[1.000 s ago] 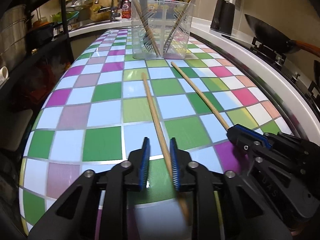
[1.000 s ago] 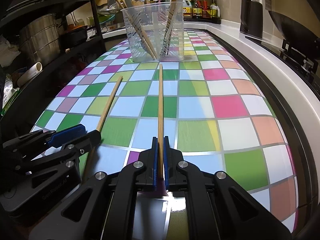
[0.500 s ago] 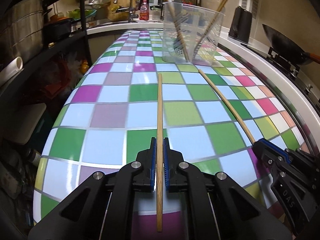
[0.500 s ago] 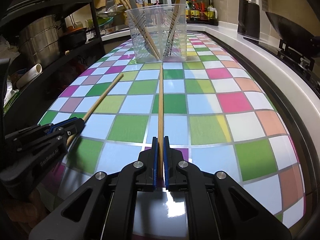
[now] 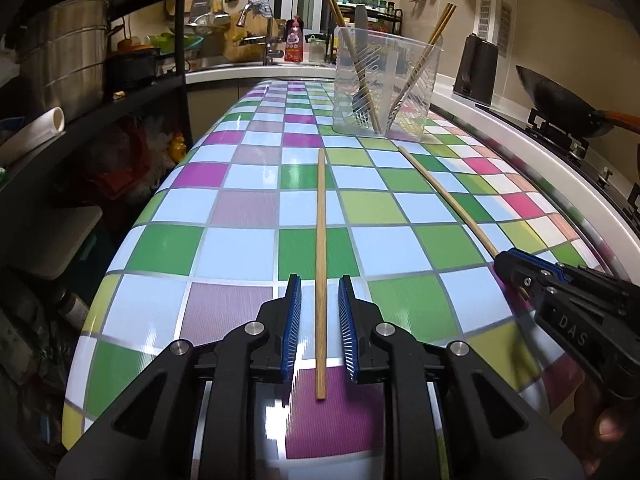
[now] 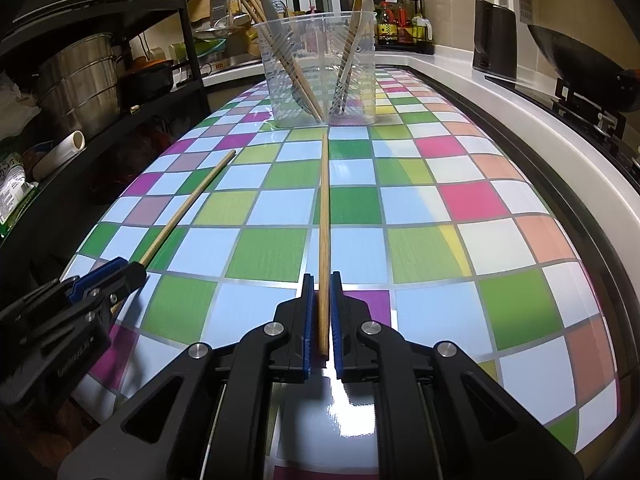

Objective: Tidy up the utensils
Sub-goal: 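Close the left tool on a bamboo chopstick while the right tool grasps another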

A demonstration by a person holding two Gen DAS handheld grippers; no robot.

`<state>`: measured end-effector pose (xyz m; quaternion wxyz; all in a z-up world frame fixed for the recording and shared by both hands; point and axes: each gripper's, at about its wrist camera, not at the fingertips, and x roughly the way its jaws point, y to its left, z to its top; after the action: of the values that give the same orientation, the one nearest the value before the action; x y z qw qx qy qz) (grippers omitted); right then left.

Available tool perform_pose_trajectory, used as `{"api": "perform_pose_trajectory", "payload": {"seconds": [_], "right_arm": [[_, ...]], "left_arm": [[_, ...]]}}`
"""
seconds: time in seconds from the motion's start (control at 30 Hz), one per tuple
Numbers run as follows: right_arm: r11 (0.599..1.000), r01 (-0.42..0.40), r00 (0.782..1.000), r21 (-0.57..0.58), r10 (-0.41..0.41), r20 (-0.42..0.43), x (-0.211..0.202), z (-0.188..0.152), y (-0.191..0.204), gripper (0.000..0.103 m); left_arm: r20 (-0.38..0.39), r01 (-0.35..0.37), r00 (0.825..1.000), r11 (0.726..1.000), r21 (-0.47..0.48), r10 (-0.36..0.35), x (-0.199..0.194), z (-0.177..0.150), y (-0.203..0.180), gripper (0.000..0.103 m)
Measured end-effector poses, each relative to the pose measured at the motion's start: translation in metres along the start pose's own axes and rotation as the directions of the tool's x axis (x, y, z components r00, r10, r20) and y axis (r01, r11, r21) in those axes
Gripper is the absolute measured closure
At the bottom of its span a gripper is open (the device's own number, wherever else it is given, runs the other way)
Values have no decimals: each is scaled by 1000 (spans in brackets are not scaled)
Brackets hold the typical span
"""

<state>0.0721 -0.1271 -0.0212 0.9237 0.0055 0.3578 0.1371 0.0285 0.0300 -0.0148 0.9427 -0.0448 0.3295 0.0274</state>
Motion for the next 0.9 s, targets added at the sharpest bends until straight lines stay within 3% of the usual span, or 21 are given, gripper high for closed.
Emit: {"api": "perform_pose_trajectory", "payload": {"seconds": [0.23,0.37,0.9], "right_arm": [[1000,3,1000,-5,-3,9,0,-1,2,94],[1000,7,1000,-8,-7,10,0,-1,2,97],[998,47,998,36,-48,33,-4,-5,-1,97]], "left_arm": [[3,-19,1000,1000,9,19,0,0,-3,84],[0,-16,1000,1000,16,16,1,1,-3,96],[41,-7,999,1000,-2,8,-6,-9,5,96]]}}
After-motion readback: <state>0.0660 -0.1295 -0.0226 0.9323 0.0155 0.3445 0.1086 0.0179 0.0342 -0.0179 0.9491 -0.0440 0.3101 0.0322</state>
